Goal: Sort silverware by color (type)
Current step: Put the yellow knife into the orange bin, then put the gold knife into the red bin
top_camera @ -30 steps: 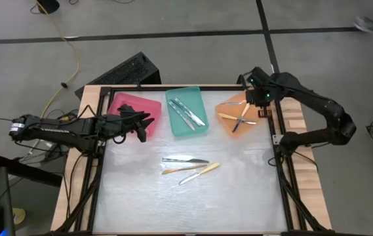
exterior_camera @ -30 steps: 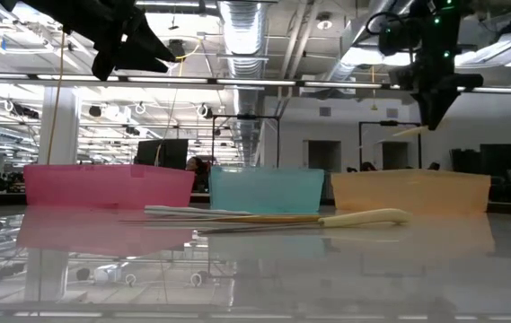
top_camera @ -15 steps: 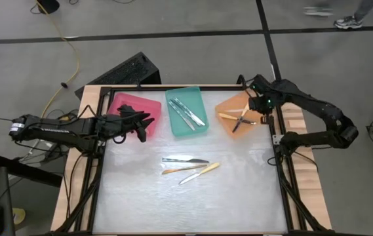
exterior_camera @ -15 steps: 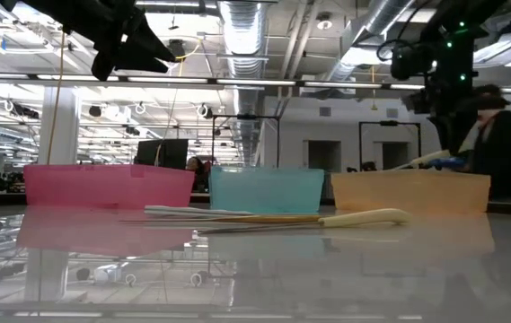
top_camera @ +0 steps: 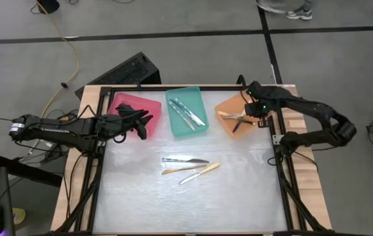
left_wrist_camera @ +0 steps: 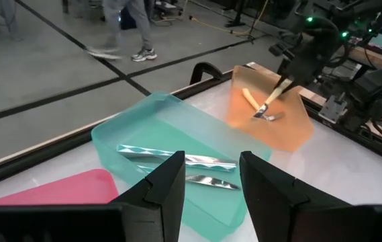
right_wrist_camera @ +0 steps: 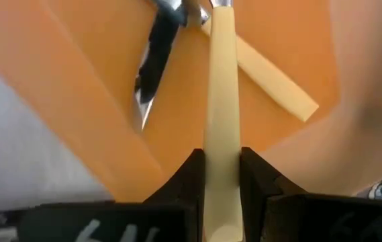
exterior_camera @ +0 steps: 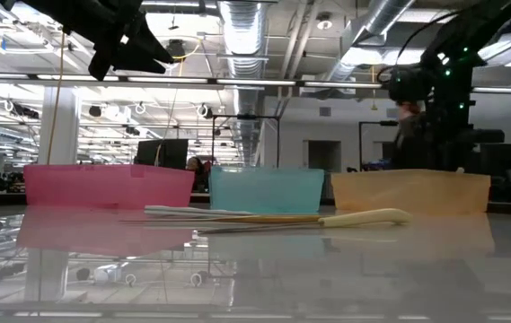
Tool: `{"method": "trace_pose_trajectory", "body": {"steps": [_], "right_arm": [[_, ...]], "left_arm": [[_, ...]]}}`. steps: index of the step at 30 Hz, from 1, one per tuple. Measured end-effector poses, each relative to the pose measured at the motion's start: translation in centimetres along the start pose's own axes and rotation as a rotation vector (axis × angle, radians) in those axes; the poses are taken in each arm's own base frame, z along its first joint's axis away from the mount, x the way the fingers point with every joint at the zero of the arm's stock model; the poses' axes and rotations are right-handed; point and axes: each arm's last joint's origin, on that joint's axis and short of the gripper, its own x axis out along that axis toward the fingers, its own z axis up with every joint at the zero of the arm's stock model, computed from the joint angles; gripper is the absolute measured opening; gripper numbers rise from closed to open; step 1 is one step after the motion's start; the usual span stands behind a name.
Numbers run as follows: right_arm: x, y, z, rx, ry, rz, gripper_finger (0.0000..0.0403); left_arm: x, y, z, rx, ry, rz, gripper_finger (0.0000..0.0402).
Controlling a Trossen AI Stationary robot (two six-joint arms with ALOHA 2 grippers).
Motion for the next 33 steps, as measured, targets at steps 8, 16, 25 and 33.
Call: {"method": "trace_pose_trajectory", "body": {"steps": [8, 16, 25, 33], "right_arm": [[1.4, -0.5, 0.7, 0.015, 0.011, 0.015, 0.0065], [3.1, -0.5, 1.2, 0.053, 0.064, 0.081, 0.0067], [4.0, -0.4, 1.4, 0.131, 0.099, 0.111, 0.0097], [3.4, -0.5, 1.3, 0.25, 0.082, 0.081, 0.0163]], "left_arm": [[0.0, 0.0, 0.0, 0.0, 0.0, 0.0, 0.0126], [0.0, 0.0, 0.0, 0.0, 0.002, -0.005, 0.0126], [0.0, 0.0, 0.0, 0.0, 0.002, -0.005, 0.0126], [0.0, 0.0, 0.0, 0.0, 0.002, -0.005, 0.0126]]}}
